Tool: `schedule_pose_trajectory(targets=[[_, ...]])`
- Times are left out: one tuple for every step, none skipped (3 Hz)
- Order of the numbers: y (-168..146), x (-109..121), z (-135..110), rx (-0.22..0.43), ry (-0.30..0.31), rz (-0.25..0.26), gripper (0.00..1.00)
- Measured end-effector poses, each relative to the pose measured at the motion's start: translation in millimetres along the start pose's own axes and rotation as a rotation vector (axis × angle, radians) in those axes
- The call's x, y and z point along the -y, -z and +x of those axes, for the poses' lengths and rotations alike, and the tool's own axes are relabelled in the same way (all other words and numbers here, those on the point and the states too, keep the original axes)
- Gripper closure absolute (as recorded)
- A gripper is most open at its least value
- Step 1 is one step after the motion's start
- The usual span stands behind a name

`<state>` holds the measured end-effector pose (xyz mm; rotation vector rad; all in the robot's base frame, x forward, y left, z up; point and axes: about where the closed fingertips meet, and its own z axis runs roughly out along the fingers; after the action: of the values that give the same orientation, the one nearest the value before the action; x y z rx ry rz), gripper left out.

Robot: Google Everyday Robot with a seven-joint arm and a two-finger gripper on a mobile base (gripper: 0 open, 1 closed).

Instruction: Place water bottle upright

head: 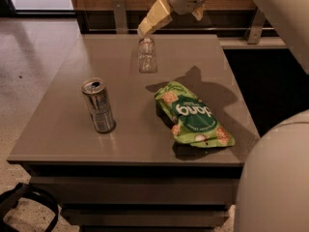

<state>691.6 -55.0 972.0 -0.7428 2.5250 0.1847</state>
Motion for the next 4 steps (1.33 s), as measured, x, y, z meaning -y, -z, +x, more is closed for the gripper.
schedule_pose_trajectory(targets=[[-19,11,-15,0.006,-0.059,-0.027,0.00],[-36,19,-26,-0.016,-0.139,-0.025,0.00],[-45,20,-27,-0.072,-0.217,0.025,0.00],[-54,15,-32,-0.136,-0.251,0.088,0.00]])
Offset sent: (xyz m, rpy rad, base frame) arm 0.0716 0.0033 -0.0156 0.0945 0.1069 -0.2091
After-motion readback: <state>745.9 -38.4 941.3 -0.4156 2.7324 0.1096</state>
